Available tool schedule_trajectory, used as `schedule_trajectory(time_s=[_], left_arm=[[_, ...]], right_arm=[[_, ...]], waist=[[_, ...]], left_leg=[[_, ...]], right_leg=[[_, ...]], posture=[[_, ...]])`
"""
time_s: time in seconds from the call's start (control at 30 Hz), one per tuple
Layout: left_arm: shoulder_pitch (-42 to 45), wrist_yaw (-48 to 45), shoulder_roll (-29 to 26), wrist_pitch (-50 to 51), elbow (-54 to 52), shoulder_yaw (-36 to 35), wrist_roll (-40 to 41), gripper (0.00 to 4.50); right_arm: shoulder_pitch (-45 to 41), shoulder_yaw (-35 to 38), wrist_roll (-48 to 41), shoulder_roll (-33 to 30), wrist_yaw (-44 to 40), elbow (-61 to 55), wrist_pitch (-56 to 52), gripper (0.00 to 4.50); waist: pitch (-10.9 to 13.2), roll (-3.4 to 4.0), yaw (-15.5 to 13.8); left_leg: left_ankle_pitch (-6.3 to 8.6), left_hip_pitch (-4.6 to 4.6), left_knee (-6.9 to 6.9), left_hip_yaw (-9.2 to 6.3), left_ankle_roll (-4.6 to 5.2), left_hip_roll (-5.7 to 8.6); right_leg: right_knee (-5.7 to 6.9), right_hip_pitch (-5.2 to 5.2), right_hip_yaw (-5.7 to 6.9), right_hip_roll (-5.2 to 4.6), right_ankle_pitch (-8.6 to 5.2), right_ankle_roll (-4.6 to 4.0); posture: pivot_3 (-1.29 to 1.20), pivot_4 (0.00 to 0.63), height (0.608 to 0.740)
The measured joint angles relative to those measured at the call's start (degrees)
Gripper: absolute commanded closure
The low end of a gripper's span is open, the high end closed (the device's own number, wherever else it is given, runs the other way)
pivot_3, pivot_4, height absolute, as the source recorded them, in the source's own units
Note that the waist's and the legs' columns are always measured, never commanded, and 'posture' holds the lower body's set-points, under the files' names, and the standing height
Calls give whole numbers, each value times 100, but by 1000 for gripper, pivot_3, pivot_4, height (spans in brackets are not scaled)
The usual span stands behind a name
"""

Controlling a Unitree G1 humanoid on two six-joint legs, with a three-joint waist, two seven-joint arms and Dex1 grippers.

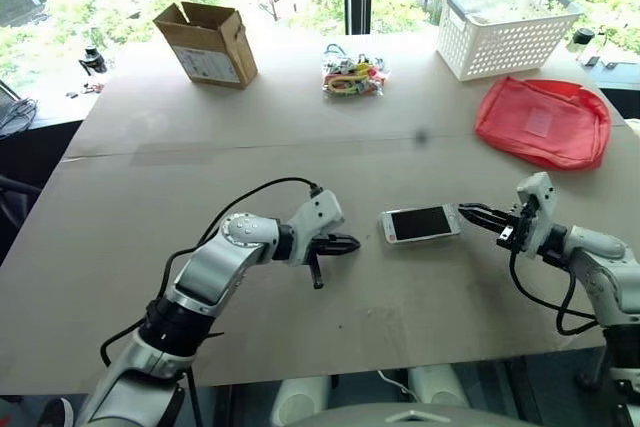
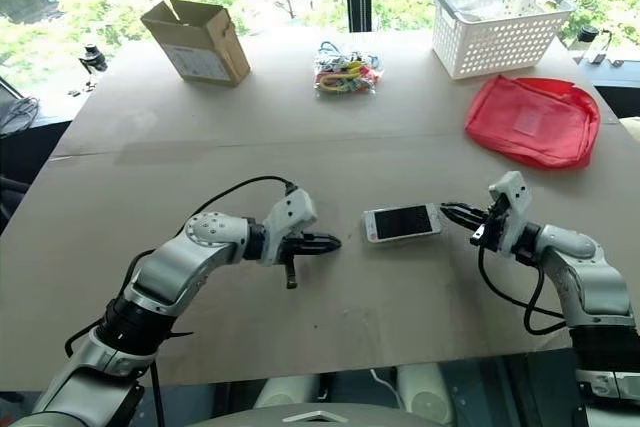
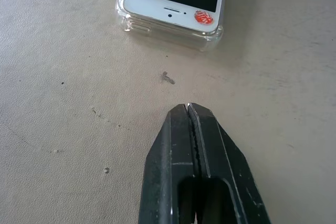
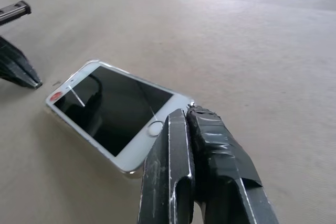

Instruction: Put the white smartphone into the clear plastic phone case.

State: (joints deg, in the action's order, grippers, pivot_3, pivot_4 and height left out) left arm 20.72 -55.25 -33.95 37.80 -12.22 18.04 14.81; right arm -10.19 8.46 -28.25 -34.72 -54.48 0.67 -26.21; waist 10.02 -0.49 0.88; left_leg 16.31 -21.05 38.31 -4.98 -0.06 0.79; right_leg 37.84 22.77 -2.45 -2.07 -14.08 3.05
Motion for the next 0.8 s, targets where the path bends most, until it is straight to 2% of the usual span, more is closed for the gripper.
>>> schedule_trajectory(time_s=[0.4,0.8], left_arm=[[257,201,610,-153,503,-3,15,4500],[324,179,580,-357,622,64,-231,4500]], right_arm=[[214,-120,-141,231,170,-329,-315,4472],[214,-293,-121,244,177,-415,-316,4472]], waist=[[1,-1,6],[1,-1,17]], left_leg=[[0,0,1,-1,0,0],[0,2,-1,0,0,0]], right_leg=[[0,0,0,3,0,0],[0,0,-1,6,0,0]], posture=[[0,150,740],[0,150,740]])
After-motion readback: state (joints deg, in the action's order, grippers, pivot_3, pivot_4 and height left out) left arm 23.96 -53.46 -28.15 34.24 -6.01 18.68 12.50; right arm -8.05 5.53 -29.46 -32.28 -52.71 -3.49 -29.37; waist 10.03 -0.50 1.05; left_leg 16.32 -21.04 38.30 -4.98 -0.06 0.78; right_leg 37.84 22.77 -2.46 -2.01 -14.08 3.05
